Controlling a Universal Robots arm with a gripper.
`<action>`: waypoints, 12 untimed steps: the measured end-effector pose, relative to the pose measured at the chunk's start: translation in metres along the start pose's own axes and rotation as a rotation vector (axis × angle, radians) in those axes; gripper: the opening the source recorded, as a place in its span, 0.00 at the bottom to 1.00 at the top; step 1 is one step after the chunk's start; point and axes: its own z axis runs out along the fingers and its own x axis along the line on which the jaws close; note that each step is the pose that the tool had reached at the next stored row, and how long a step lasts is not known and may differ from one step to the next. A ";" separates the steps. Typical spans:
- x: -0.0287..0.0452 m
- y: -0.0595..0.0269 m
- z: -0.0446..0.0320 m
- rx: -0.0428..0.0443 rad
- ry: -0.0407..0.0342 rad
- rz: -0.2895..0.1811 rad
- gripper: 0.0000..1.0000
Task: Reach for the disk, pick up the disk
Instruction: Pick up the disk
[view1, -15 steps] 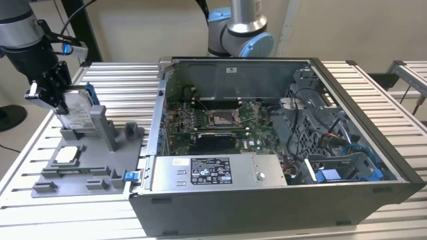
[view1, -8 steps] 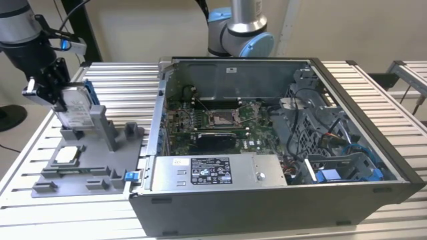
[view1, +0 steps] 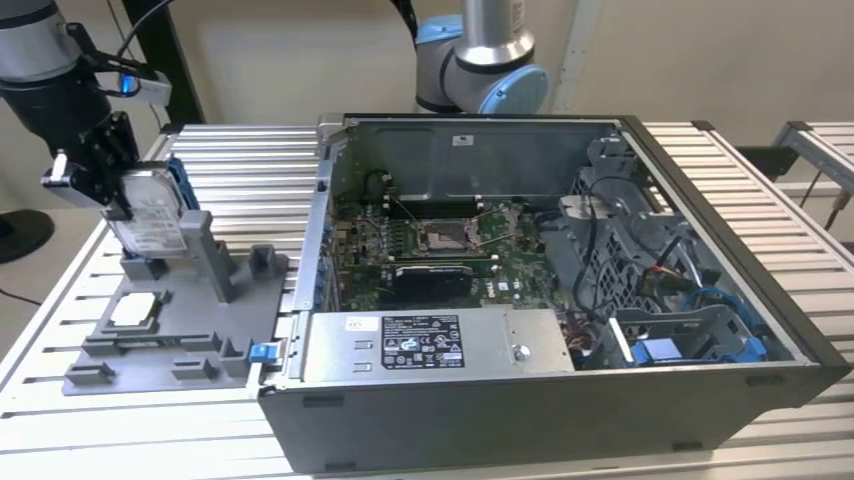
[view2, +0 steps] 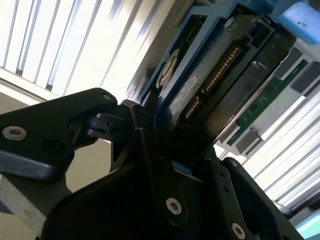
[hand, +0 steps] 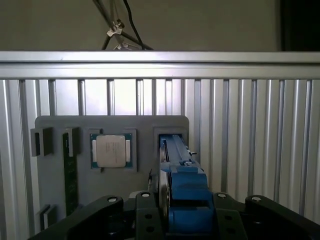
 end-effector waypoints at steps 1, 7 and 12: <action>0.0000 0.0000 -0.0007 0.0000 0.0000 0.000 0.00; -0.0003 -0.0001 -0.0072 0.0000 0.0000 0.000 0.00; -0.0006 -0.0001 -0.0137 0.0000 0.0000 0.000 0.00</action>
